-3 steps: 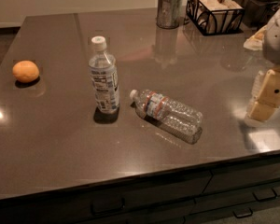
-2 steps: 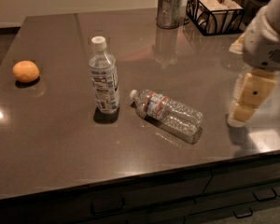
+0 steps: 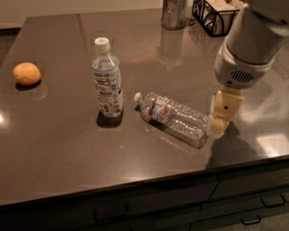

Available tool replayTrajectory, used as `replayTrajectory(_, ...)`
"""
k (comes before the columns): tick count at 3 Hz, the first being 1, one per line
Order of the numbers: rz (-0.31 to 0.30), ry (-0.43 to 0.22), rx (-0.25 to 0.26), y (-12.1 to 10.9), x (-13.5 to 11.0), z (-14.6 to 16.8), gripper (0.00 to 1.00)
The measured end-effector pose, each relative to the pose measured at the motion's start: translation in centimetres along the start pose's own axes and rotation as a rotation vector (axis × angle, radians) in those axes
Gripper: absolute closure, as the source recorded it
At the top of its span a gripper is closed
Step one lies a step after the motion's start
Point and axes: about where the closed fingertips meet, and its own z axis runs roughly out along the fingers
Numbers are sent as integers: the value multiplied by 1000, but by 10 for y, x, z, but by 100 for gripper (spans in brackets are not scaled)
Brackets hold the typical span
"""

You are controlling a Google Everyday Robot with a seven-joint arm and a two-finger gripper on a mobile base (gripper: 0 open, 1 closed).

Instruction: Pick water bottle

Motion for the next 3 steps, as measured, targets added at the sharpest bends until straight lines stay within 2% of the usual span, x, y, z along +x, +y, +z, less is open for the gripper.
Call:
replayTrajectory(1, 22, 20, -48, 12, -11, 29, 0)
replayTrajectory(2, 36, 27, -72, 20, -19, 49, 0)
replayTrajectory(3, 46, 29, -90, 25, -25, 60, 22)
